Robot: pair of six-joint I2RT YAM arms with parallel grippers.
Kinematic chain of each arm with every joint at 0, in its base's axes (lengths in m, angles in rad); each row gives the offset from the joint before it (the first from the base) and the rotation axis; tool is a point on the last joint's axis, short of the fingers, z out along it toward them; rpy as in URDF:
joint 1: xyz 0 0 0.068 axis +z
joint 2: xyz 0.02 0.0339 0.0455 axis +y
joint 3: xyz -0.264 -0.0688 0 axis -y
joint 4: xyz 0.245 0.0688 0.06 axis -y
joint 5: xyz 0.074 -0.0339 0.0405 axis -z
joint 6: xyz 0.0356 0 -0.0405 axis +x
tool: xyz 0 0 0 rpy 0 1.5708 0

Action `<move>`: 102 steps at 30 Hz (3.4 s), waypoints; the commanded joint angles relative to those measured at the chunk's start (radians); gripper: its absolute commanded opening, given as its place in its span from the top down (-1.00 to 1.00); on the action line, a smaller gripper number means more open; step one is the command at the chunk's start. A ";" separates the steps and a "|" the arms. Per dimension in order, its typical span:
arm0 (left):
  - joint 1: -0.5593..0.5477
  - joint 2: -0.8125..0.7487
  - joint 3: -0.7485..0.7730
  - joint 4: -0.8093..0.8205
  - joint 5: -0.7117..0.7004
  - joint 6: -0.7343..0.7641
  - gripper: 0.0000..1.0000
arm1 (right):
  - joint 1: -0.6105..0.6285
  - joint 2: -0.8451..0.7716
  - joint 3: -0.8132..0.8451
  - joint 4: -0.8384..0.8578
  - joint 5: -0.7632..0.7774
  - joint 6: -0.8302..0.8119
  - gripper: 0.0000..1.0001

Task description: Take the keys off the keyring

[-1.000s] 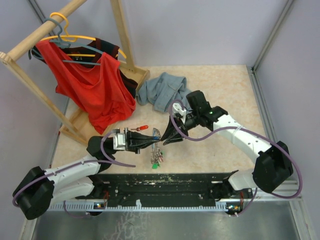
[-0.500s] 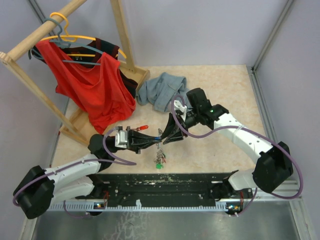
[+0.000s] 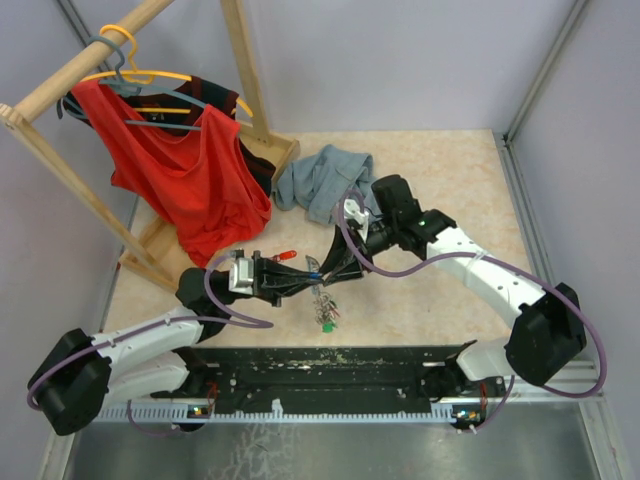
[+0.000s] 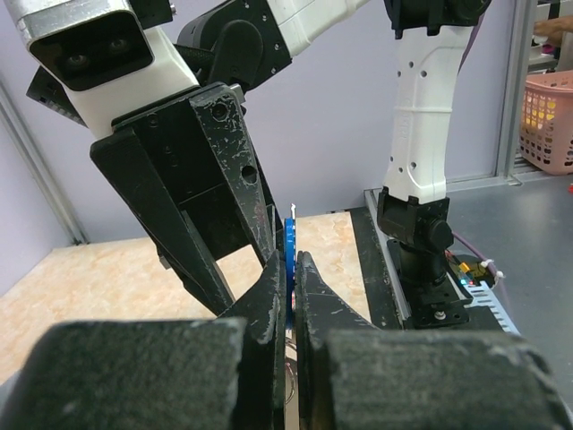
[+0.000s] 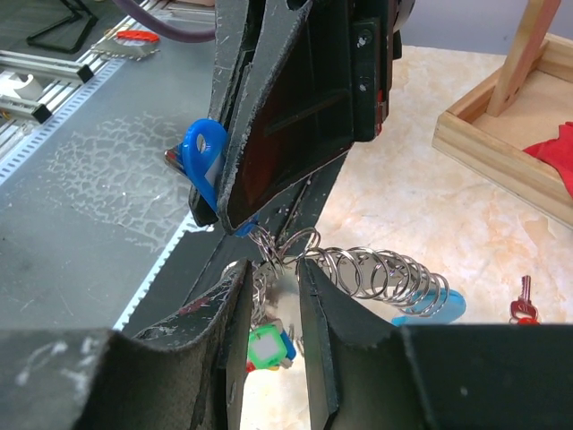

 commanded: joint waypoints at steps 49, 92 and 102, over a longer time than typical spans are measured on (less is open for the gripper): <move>0.003 0.035 0.030 0.140 -0.055 -0.023 1.00 | 0.026 0.000 0.008 -0.003 -0.022 -0.068 0.56; 0.005 -0.044 -0.056 0.120 -0.079 0.023 1.00 | -0.014 -0.023 0.007 0.103 0.081 0.088 1.00; 0.005 -0.091 -0.139 0.119 -0.094 0.032 1.00 | -0.015 -0.026 -0.003 0.135 0.124 0.123 1.00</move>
